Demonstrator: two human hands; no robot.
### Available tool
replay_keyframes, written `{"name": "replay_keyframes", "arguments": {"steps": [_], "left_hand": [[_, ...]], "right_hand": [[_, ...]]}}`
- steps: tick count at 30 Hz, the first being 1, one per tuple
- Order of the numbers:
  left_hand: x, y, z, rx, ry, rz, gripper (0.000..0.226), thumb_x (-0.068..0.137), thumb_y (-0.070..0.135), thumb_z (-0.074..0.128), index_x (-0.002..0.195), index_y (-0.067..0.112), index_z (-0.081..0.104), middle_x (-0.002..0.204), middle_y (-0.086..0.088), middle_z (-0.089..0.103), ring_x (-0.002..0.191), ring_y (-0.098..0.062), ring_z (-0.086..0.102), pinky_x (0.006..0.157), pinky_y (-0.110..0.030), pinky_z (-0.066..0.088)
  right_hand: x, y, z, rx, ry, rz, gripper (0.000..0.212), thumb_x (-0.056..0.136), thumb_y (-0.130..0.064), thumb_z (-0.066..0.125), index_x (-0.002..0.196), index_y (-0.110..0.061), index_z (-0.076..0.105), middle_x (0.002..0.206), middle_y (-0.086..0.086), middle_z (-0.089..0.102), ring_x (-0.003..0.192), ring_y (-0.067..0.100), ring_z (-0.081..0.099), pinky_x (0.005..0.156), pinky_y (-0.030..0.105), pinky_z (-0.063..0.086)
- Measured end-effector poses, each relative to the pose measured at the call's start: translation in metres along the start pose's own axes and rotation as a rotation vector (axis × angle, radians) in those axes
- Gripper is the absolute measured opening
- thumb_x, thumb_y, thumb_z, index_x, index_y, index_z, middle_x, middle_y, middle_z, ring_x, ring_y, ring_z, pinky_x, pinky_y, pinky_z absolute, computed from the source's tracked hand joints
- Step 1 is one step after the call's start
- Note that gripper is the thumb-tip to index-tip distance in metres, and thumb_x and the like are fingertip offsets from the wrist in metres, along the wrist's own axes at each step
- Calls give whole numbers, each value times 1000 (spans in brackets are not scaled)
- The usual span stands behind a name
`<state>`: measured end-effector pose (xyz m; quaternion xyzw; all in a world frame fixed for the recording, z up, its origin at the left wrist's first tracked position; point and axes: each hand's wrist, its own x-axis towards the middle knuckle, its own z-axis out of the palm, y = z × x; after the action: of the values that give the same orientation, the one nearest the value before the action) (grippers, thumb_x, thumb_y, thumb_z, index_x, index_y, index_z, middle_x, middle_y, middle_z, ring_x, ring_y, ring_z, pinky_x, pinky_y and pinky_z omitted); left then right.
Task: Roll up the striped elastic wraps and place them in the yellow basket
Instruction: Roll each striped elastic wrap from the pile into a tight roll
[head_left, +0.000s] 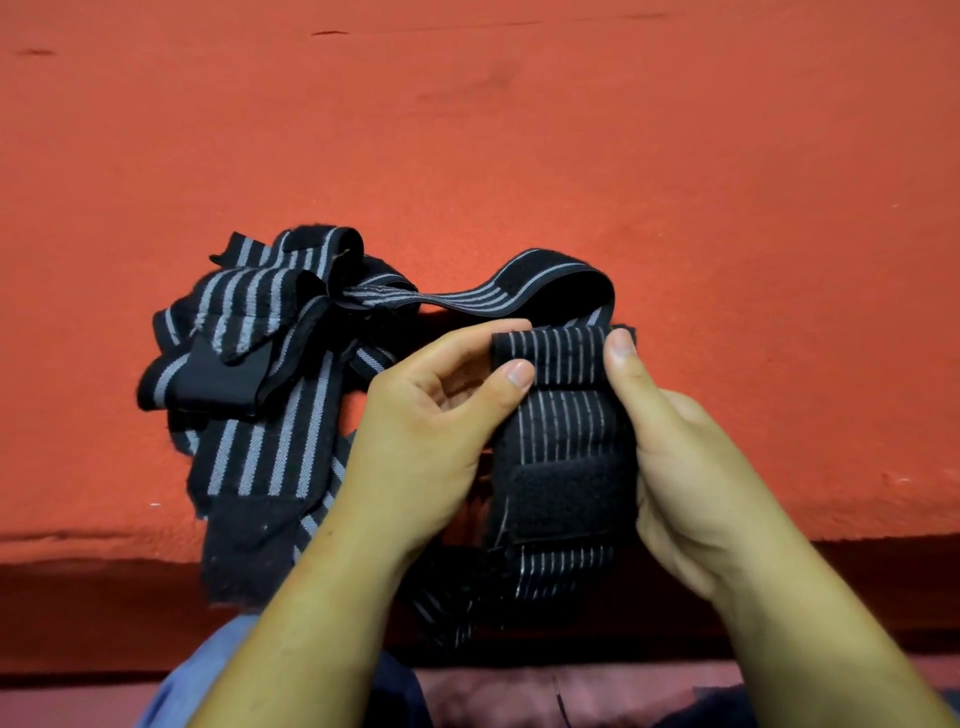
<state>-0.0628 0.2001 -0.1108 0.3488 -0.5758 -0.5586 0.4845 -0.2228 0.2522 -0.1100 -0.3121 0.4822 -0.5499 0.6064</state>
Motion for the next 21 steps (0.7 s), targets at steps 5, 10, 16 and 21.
{"name": "replay_keyframes", "arguments": {"steps": [5, 10, 16, 21], "left_hand": [[-1, 1, -1, 24, -17, 6, 31, 97, 5, 68, 120, 23, 75, 116, -2, 78, 113, -19, 72, 100, -36, 56], [-2, 2, -1, 97, -26, 13, 35, 96, -1, 66, 113, 26, 79, 96, 1, 79, 89, -10, 69, 84, -24, 56], [-3, 3, -1, 153, -74, 22, 42, 95, -11, 58, 111, 21, 80, 103, 10, 78, 98, -13, 74, 92, -31, 57], [0, 3, 0, -84, -70, -126, 29, 102, 12, 58, 117, 25, 79, 95, 2, 74, 78, -11, 56, 69, -15, 47]], "right_hand": [[0, -1, -1, 57, -13, 21, 58, 98, -55, 50, 107, -6, 80, 110, 15, 79, 105, 27, 77, 100, 43, 58], [1, -2, 1, 148, -53, -20, 54, 96, -57, 47, 108, -18, 83, 115, 15, 78, 109, 27, 75, 100, 42, 59], [2, 0, -3, 136, -53, -52, 51, 102, -45, 50, 127, -6, 71, 121, 18, 75, 117, 32, 72, 113, 49, 46], [4, 3, -3, 69, 15, -77, 39, 106, -31, 49, 125, -5, 71, 118, 18, 76, 116, 34, 72, 111, 52, 49]]}}
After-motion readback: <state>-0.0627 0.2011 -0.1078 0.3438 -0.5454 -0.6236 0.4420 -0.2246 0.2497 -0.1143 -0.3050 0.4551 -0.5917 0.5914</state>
